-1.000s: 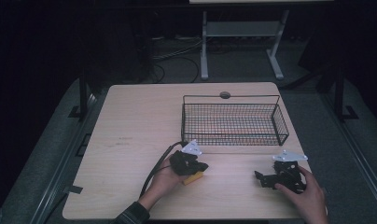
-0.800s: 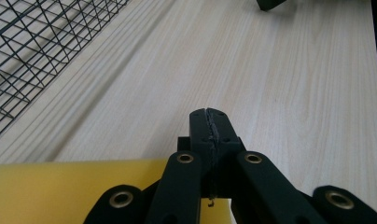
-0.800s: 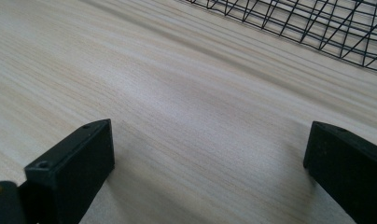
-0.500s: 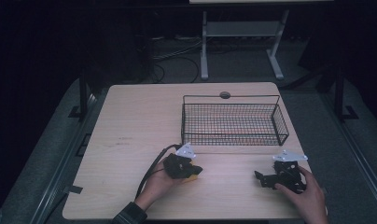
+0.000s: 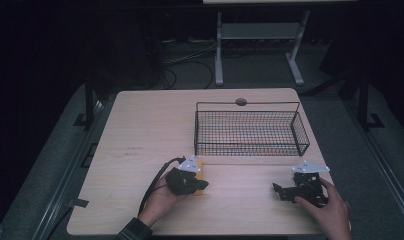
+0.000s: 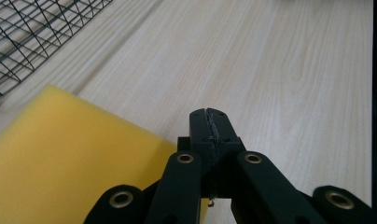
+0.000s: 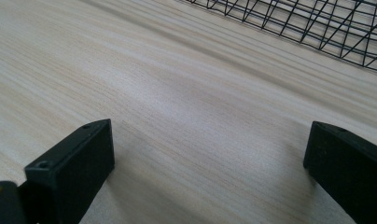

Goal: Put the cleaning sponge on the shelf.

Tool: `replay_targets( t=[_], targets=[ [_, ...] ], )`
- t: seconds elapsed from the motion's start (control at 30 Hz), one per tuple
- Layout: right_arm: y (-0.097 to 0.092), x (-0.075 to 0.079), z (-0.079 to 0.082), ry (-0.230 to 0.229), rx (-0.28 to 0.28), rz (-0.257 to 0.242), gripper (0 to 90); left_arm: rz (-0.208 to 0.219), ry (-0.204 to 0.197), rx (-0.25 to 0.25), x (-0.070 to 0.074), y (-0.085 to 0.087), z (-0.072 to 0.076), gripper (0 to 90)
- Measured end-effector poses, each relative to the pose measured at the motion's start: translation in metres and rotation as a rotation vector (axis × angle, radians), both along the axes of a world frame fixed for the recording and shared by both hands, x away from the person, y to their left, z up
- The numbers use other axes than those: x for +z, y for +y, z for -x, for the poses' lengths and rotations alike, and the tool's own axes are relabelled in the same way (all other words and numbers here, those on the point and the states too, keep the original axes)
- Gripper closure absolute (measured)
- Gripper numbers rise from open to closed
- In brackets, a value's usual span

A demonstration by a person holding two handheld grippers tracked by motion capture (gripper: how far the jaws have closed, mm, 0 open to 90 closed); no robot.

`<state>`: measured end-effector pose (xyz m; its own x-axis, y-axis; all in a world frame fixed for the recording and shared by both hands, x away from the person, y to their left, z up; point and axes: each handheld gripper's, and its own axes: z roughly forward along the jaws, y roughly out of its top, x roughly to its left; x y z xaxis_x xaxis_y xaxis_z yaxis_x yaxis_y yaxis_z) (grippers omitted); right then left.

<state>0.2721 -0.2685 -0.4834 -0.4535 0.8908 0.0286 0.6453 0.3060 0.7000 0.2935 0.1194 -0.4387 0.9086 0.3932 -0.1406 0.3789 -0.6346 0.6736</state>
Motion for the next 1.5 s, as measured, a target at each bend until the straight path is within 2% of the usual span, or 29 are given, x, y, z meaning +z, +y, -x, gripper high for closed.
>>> replay_targets(
  t=[0.8, 1.3, 1.5],
  targets=[
    [0.000, 0.000, 0.000, 0.000, 0.000, 0.000, 1.2, -0.011, 0.017, 0.052, 0.002, 0.034, 0.011, 89.7],
    [0.000, 0.000, 0.000, 0.000, 0.000, 0.000, 1.2, -0.010, 0.025, 0.113, 0.002, 0.061, 0.016, 89.7],
    [0.000, 0.000, 0.000, 0.000, 0.000, 0.000, 1.2, -0.013, 0.034, 0.111, 0.004, 0.065, 0.016, 89.6]
  ],
)
